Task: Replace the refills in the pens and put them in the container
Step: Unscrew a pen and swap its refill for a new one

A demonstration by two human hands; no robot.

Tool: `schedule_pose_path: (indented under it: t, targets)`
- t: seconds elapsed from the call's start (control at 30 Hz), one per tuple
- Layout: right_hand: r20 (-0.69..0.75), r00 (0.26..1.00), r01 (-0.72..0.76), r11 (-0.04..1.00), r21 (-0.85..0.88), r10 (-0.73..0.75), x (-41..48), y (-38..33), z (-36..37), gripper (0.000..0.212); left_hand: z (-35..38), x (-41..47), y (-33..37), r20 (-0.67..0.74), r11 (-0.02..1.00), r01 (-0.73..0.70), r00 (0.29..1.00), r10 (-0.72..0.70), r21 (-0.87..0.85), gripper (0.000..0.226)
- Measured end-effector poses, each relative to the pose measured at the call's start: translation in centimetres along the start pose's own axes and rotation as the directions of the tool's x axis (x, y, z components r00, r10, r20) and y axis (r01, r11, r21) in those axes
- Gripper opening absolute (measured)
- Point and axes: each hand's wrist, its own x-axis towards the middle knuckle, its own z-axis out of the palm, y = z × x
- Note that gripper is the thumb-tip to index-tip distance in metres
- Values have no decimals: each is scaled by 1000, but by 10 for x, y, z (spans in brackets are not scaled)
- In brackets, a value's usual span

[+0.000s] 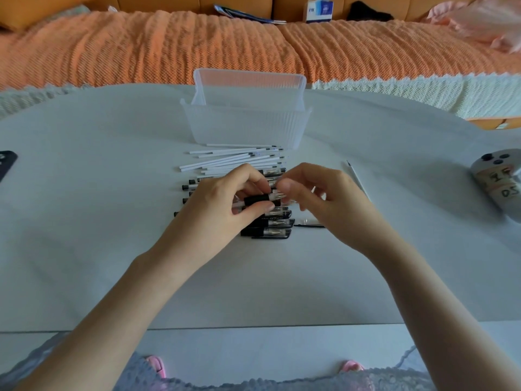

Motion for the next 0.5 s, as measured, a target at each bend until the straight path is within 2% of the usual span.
schedule_pose_path:
  t: [0.13,0.27,0.5]
  targets:
    - [33,999,25,998,57,-27,-1,0,0,5,0,0,-1,8,1000,-5,1000,5,-5,19]
    - [-1,1000,-10,1000,-28,10,-2,0,2,22,1,0,-1,3,1000,-11,1000,11,-1,19]
    - [23,999,27,998,60,-29,-2,-1,1,5,-1,0,0,3,1000,-2,1000,2,-20,18]
